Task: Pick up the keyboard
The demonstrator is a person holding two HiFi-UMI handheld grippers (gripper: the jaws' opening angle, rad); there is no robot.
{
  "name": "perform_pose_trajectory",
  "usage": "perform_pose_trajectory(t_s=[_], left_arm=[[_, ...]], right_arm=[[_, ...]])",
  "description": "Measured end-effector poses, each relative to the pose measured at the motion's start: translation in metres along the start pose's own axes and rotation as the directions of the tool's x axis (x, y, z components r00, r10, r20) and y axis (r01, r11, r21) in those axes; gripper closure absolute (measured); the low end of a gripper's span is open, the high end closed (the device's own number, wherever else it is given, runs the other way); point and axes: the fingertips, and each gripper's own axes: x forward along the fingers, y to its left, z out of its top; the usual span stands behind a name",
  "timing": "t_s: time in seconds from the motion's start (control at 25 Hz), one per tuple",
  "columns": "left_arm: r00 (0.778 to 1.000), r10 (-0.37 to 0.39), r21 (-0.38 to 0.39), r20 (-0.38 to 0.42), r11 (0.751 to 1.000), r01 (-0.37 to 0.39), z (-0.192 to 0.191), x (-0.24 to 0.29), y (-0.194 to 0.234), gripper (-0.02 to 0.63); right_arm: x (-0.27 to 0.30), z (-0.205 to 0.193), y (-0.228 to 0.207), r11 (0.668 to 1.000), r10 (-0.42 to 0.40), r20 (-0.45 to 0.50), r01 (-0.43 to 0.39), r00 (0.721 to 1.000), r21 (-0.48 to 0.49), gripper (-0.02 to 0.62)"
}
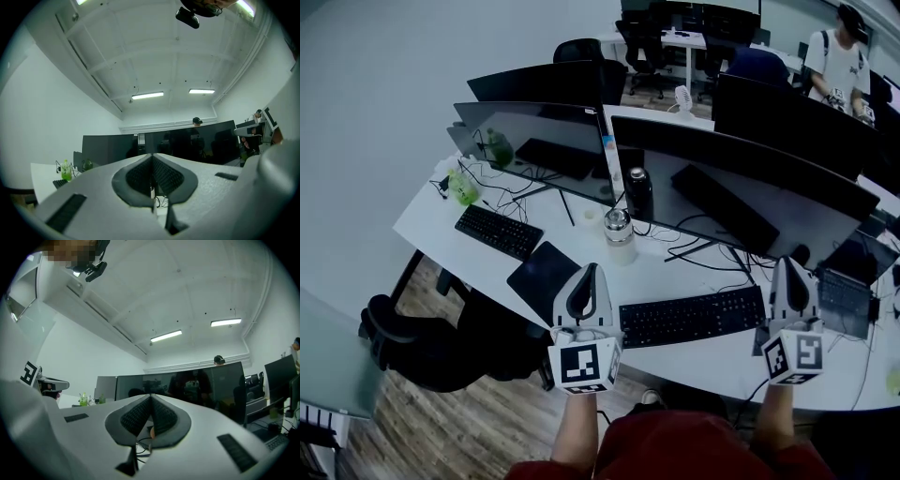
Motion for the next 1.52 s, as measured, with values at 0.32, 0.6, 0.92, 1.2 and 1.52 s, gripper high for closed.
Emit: perform_pose_trajectory(t_s=[0.32,0.6,0.92,1.2,1.52], left_arm=[[1.000,-0.010,0.000,0.002,1.000,0.010,-0.009,0.006,0.000,0.600],[1.000,-0.006,0.011,-0.009,1.000,0.006,-0.015,0.010,-0.008,0.600],[0.998,-0.009,0.016,-0.057,1.000,0.010,-0.035,0.019,-0.017,0.600],[0.989,-0.022,0.006,-0.147,1.000,0.023,-0.074,0.020,-0.023,0.600],[0.946,-0.035,-0.033,-0.322,0.999,0.026,-0.147,0.013,-0.032,0.597]], right_arm=[[0.004,-0.004,0.000,1.000,-0.009,0.009,0.009,1.000,-0.006,0.597],[0.003,-0.011,-0.014,1.000,-0.012,0.014,0.012,1.000,-0.001,0.597],[0.011,-0.030,-0.025,1.000,-0.007,-0.021,0.007,1.000,0.010,0.597],[0.017,-0.070,-0.032,1.000,0.006,-0.127,-0.002,0.992,0.027,0.597],[0.014,-0.136,-0.042,0.997,0.032,-0.269,-0.011,0.963,0.081,0.577]])
